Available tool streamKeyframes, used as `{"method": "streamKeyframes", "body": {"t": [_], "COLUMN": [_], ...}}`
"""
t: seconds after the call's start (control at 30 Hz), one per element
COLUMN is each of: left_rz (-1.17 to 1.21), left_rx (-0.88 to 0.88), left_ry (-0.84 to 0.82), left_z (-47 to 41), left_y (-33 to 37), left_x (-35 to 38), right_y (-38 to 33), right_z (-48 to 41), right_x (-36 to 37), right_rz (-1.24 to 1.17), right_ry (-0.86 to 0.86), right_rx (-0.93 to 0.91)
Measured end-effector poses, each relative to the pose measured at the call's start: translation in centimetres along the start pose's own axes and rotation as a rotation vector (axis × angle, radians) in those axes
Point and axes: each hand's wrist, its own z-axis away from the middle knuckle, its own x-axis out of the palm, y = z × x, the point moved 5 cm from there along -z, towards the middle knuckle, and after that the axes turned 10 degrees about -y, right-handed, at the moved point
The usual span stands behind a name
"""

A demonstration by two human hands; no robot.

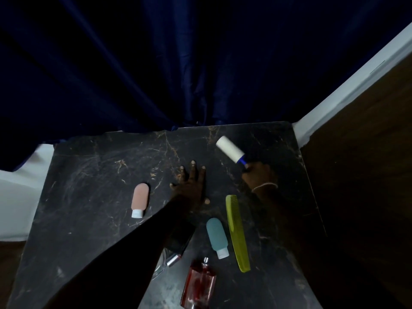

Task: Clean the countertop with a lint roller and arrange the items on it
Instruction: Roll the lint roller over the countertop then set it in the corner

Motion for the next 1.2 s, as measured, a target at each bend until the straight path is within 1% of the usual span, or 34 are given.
{"method": "streamKeyframes", "body": {"t": [0.13,0.2,0.27,0.33,0.4,0.5,0.6,0.67,0.73,0.83,0.9,1.0,1.1,1.2], "left_rz": [0.014,0.021,0.019,0.014,0.002,-0.027,-0.036,-0.024,-0.018,-0.03,-0.03,-0.04,-0.033,-0.014], "left_rx": [0.015,0.022,0.023,0.024,0.022,0.023,0.015,0.015,0.021,0.012,0.006,0.011,0.033,0.023], "left_ry": [-0.026,-0.033,-0.037,-0.032,-0.016,0.01,0.028,0.031,0.039,0.042,0.038,0.044,0.028,0.02], "left_z": [1.2,1.6,1.7,1.5,1.3,0.9,0.7,0.5,0.4,0.0,-0.1,-0.2,-0.2,-0.1], "left_y": [0.5,0.6,0.6,0.4,0.3,0.1,0.0,-0.1,-0.2,-0.2,-0.3,-0.4,-0.5,-0.4], "left_x": [-0.4,-0.6,-0.7,-0.6,-0.4,-0.1,0.0,0.0,0.1,0.3,0.4,0.6,0.7,0.5], "right_y": [2.7,3.2,3.3,2.6,1.4,-1.0,-3.2,-4.2,-4.3,-3.1,-1.4,1.4,3.7,5.2], "right_z": [-3.1,-4.1,-4.3,-3.8,-2.4,0.8,3.6,4.6,4.8,3.7,2.1,-0.6,-2.9,-4.2], "right_x": [-3.1,-4.2,-4.8,-4.2,-2.5,0.2,2.6,3.6,3.9,2.9,1.3,-1.2,-3.5,-4.4], "right_rz": [-0.14,-0.101,-0.082,-0.071,-0.072,-0.037,0.002,0.021,0.025,-0.035,-0.119,-0.219,-0.227,-0.205], "right_ry": [0.037,0.042,0.083,0.056,-0.027,-0.054,-0.118,-0.126,-0.109,-0.066,0.013,0.052,0.056,0.0], "right_rx": [0.158,0.179,0.193,0.201,0.176,0.122,0.021,-0.042,-0.053,0.014,0.094,0.21,0.22,0.205]}}
